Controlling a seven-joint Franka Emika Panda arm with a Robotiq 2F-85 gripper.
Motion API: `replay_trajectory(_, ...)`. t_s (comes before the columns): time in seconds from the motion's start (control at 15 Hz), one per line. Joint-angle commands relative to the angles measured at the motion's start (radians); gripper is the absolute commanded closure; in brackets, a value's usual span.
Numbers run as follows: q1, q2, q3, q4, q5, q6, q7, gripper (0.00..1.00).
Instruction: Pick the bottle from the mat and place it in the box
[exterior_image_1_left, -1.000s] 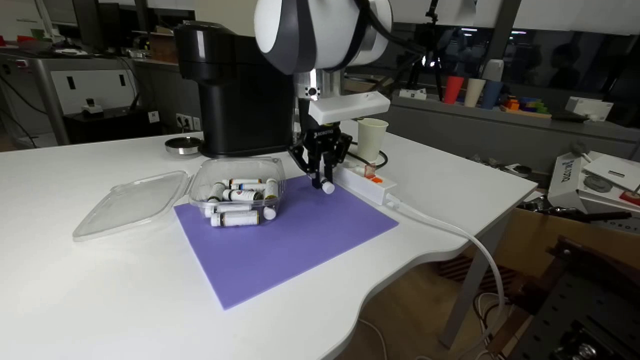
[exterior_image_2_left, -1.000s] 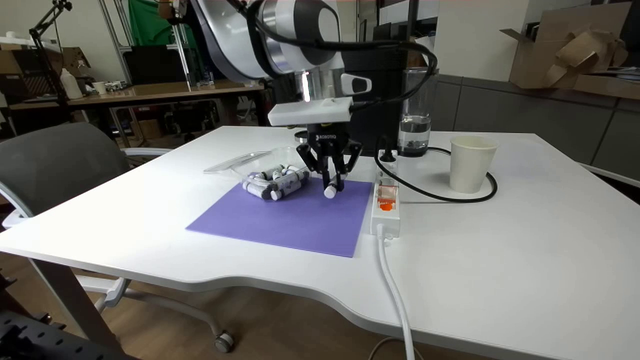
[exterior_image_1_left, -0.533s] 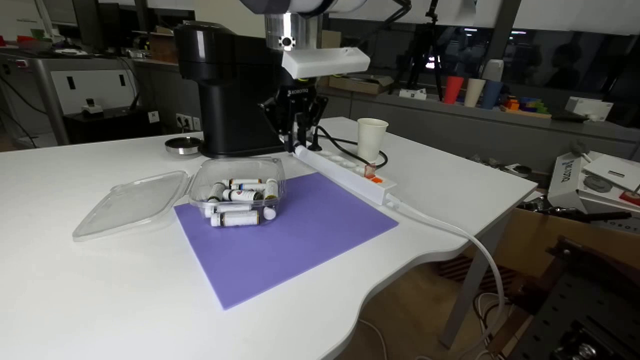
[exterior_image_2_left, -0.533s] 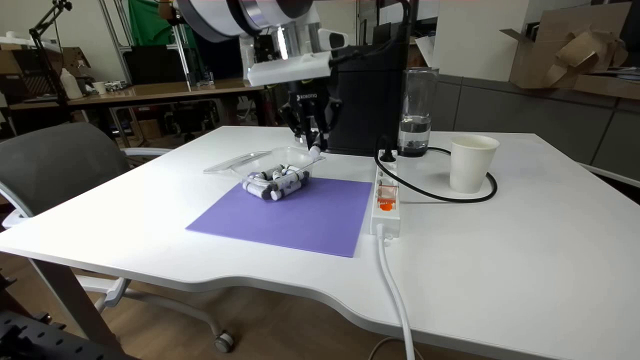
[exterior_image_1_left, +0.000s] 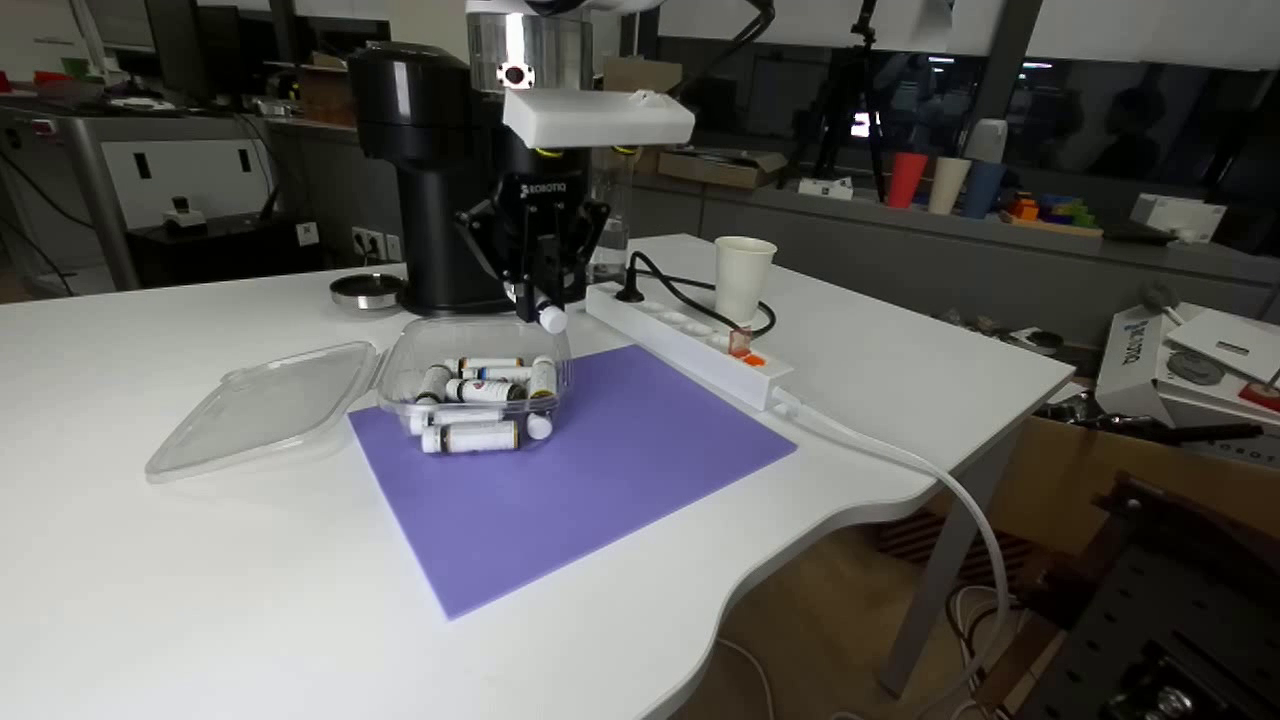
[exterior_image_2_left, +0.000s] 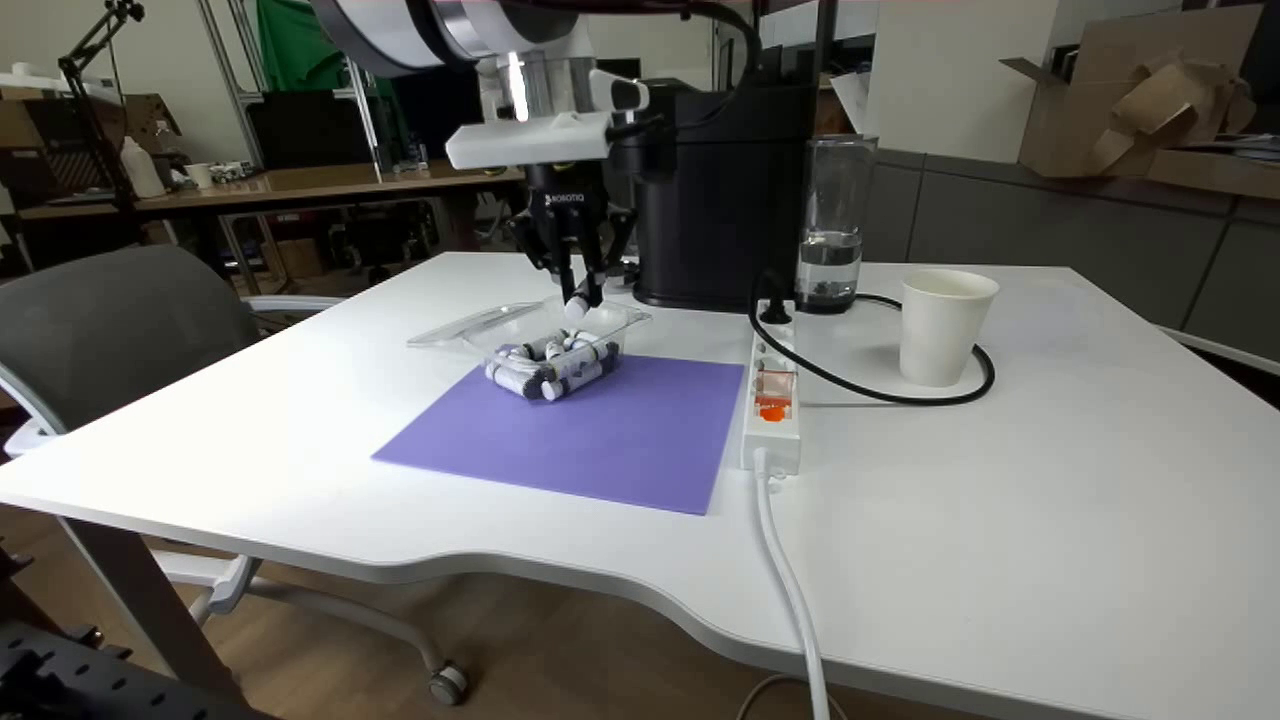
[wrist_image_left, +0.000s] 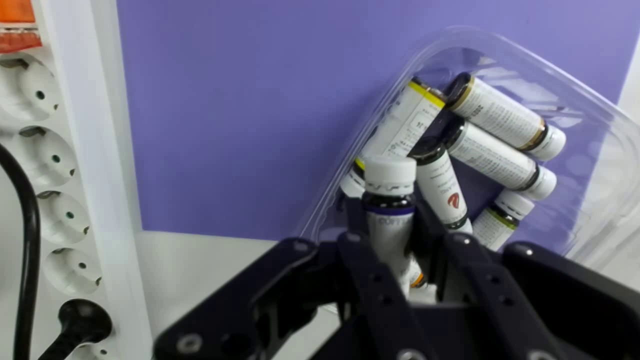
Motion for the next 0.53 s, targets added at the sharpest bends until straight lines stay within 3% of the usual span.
replay_trajectory(0.0, -0.006, 0.042, 0.018, 0.045, 0.021, -0.057, -0.027, 0.93)
replay_trajectory(0.47, 0.003, 0.118, 0.029, 0.082, 0.001, -0.056, -0.052, 0.93)
